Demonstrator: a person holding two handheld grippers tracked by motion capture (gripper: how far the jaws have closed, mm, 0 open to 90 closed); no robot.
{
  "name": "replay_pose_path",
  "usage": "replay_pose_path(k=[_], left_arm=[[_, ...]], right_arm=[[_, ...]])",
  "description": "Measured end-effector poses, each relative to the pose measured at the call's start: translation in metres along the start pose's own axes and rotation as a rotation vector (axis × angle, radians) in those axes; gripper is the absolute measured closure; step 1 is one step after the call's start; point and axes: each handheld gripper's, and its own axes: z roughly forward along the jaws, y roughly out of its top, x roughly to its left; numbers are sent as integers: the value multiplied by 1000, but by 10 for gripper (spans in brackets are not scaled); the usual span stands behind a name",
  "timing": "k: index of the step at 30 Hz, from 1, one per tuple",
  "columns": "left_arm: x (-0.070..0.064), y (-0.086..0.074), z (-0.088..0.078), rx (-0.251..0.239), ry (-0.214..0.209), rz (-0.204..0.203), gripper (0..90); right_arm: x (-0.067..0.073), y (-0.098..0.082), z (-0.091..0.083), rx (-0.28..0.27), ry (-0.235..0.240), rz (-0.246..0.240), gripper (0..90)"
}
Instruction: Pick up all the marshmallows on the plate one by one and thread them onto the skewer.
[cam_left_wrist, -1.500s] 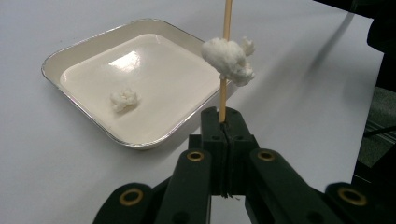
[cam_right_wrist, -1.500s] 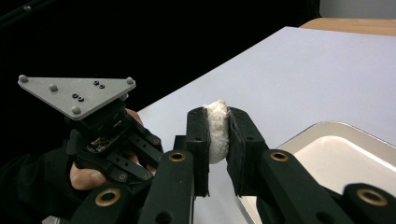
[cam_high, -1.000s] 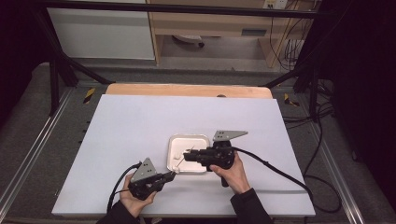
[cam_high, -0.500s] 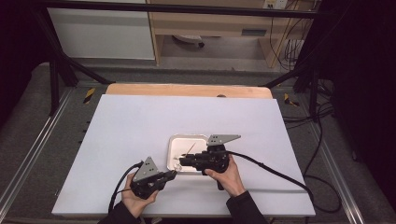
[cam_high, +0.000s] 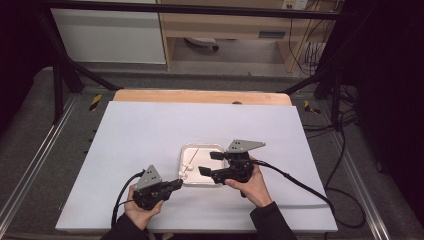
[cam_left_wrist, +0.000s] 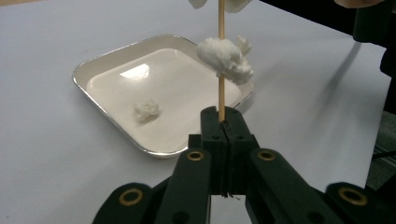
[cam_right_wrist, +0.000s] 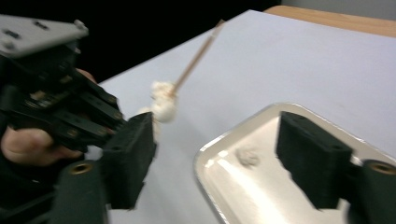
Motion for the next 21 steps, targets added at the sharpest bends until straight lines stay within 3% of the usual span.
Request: replay_pose_path(k=[6,7,9,13,21], left_arm=[[8,-2,-8,-19,3,-14,885],[9,-2,-10,-4,33,-21,885],[12,-3,-14,-8,43,-29,885],[17,-4,-16,-14,54,-42,885],[20,-5,-17,-13,61,-49,885]], right_arm=[[-8,-8,8,87,-94,-28,82],[-9,-9,11,101,-109,-30,74],[-11,-12,16,113,-131,-30,70],[-12,-14,25,109,-157,-30,60],[-8,-8,51,168,-169,-73,57]])
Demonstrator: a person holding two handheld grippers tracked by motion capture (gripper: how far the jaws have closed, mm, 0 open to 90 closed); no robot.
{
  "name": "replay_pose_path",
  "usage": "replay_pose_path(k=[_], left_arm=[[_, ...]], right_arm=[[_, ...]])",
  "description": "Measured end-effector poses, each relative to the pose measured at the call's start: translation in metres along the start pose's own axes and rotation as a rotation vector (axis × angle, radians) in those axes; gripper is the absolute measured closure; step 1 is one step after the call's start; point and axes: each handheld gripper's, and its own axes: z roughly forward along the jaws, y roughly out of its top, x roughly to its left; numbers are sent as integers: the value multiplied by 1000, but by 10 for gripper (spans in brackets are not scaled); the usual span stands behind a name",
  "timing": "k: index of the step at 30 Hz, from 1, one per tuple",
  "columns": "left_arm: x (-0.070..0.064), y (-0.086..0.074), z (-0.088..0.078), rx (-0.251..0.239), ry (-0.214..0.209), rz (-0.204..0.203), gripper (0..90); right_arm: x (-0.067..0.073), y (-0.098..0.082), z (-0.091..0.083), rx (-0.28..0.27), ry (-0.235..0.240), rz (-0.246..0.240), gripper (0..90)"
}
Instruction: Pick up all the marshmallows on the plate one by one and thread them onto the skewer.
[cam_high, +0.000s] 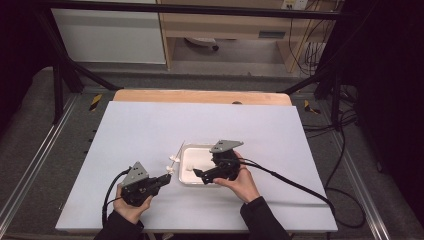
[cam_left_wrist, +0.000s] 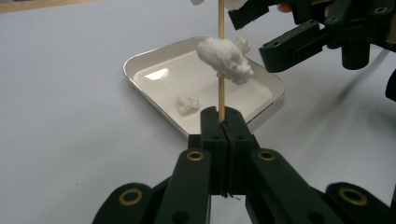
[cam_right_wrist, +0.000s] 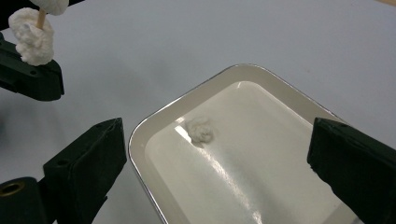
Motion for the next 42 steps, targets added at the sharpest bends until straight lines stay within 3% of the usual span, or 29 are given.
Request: replay_pose_path(k=[8,18,23,28,42], left_arm=[[1,0,0,1,1,0,885],[1,-1,1,7,-1,-1,885],[1,-1,2,10,-2,-2,885],[1,-1,2,11,-3,-2,885],[0,-1,2,13,-3,1,885]], right_arm=[[4,7,28,46,-2,-20,118],[5,2,60,105,-9,-41,339],[2,-1,65,119,-15,-49,448],[4,-3,67,133,10,-51,539],[5,-5,66,134,9,-88,711]])
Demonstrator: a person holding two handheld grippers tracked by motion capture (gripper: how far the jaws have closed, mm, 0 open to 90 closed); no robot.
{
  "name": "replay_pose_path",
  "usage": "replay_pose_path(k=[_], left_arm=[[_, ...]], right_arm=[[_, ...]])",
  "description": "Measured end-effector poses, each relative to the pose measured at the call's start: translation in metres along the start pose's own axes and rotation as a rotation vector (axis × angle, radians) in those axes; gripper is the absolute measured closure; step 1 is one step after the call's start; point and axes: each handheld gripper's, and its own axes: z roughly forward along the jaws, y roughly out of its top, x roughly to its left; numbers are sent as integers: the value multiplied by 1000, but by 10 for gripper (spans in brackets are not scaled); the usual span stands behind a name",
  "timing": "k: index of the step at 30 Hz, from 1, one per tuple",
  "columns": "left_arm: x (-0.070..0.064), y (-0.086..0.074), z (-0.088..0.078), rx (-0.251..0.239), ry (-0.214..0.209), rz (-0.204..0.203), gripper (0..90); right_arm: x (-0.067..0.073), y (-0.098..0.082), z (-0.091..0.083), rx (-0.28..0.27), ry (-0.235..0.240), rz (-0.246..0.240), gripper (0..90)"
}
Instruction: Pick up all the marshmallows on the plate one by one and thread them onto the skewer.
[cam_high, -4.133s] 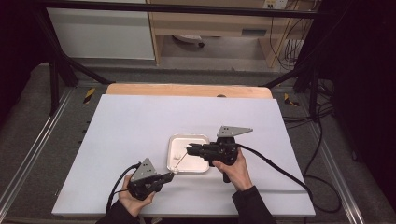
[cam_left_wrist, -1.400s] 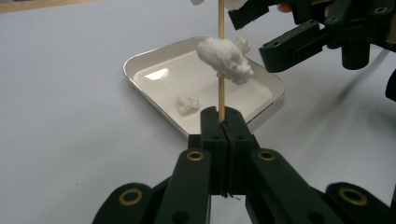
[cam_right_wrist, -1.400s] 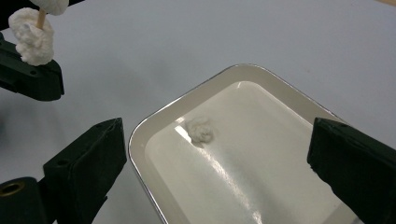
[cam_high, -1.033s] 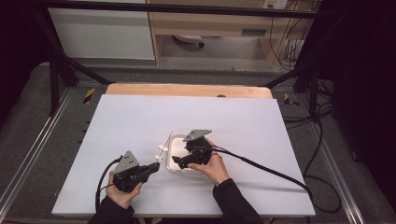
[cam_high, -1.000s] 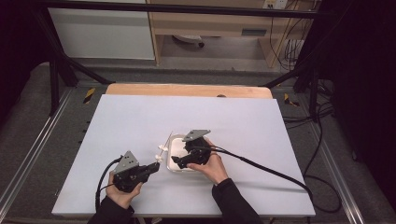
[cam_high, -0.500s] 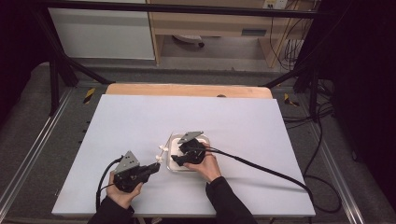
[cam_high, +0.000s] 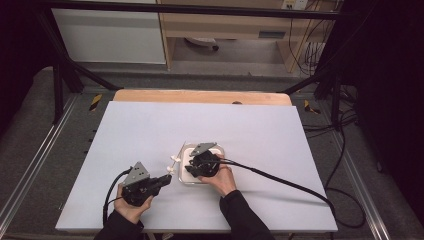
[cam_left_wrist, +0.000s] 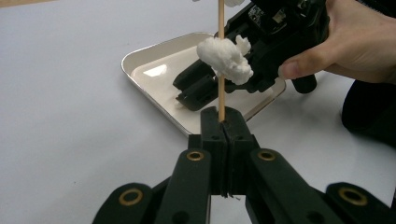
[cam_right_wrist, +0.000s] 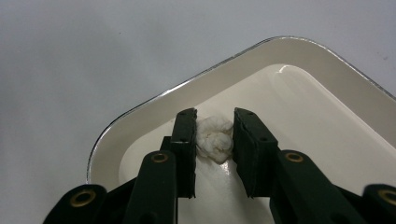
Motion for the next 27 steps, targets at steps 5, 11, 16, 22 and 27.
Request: replay_pose_path(k=[5,11,16,22,27], left_arm=[[0,0,0,-1,0,1,886],[0,0,0,-1,-1,1,885],[-1,0,0,-3,-2,2,885],[-2,0,1,-1,-5,5,885],[-3,0,1,3,-12,11,885]], right_arm=[[0,0,0,2,0,4,730],[0,3,-6,-12,5,1,747],[0,9,-20,-45,5,-1,753],[0,15,-42,-81,9,-11,756],[-4,15,-64,-121,21,8,757]])
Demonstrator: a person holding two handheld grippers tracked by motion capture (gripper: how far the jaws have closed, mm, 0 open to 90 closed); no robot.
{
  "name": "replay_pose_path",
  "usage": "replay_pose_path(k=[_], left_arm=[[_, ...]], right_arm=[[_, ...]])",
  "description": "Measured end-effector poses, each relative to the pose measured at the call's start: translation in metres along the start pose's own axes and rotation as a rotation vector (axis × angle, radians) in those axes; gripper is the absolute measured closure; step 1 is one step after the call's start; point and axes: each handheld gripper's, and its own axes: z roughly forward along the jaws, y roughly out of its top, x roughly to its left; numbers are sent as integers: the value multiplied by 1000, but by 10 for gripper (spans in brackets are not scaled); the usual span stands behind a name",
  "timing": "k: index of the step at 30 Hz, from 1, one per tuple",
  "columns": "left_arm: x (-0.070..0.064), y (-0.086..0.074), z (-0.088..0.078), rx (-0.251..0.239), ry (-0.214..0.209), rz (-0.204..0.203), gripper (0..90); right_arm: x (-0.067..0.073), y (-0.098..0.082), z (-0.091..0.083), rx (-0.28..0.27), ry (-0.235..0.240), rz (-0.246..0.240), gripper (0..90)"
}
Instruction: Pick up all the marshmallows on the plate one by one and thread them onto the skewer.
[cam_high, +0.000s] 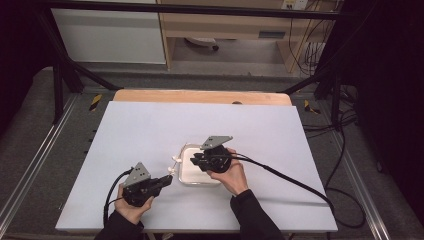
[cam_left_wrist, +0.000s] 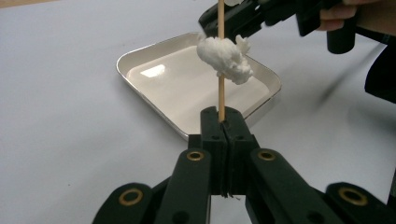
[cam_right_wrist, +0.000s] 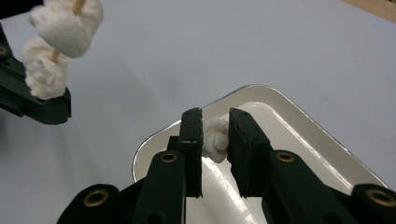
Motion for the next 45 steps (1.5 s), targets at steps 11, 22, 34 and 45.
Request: replay_pose_path(k=[11,22,34,45], left_arm=[[-6,1,3,7,-17,18,885],[-10,1,8,-5,-56,43,886],[-17,1,11,11,-55,61,885],[-22,1,12,26,-66,66,885]], right_arm=[[-6,-1,-47,-112,28,45,759],[-9,7,-75,-198,61,82,762],[-11,15,-81,-266,119,142,765],[-13,17,-78,-288,162,176,766]])
